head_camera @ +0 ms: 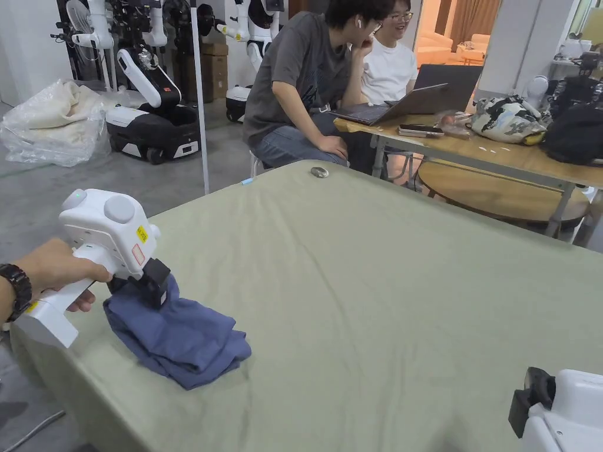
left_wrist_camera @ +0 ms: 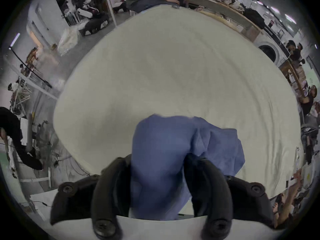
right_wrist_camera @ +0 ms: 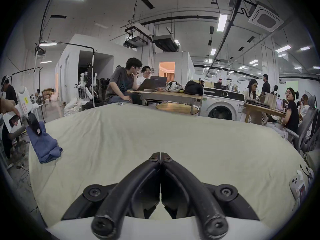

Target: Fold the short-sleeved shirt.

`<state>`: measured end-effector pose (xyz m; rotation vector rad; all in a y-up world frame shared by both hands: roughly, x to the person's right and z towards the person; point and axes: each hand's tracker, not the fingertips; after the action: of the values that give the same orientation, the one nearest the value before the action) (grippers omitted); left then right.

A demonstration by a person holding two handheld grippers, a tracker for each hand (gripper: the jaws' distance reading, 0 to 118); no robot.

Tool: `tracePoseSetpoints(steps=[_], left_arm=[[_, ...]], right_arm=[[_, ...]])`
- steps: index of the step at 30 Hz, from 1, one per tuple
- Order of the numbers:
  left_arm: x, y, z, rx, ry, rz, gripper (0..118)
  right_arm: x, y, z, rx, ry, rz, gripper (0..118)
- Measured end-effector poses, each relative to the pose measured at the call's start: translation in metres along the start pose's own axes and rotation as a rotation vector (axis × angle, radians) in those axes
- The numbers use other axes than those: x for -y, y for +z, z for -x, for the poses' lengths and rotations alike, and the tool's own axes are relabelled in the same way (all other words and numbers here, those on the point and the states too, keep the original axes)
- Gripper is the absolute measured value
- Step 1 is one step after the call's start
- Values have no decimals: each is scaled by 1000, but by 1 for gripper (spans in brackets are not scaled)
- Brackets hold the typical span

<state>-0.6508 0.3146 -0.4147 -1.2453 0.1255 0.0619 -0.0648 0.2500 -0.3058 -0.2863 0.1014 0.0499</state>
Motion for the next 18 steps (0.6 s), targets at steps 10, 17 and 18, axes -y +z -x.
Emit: tracePoseSetpoints(steps=[10,17,18], left_arm=[[33,8,-49,94,-97,-209,64],[93,-10,-182,237,-184,-395,64],[96,-16,-199,233,-190,-430,64]], right_arm=[[1,9,-16,11,-22,-10,0],[7,25,-58,86,-49,-2,0],[8,28,-67,106,-58,-1,0]])
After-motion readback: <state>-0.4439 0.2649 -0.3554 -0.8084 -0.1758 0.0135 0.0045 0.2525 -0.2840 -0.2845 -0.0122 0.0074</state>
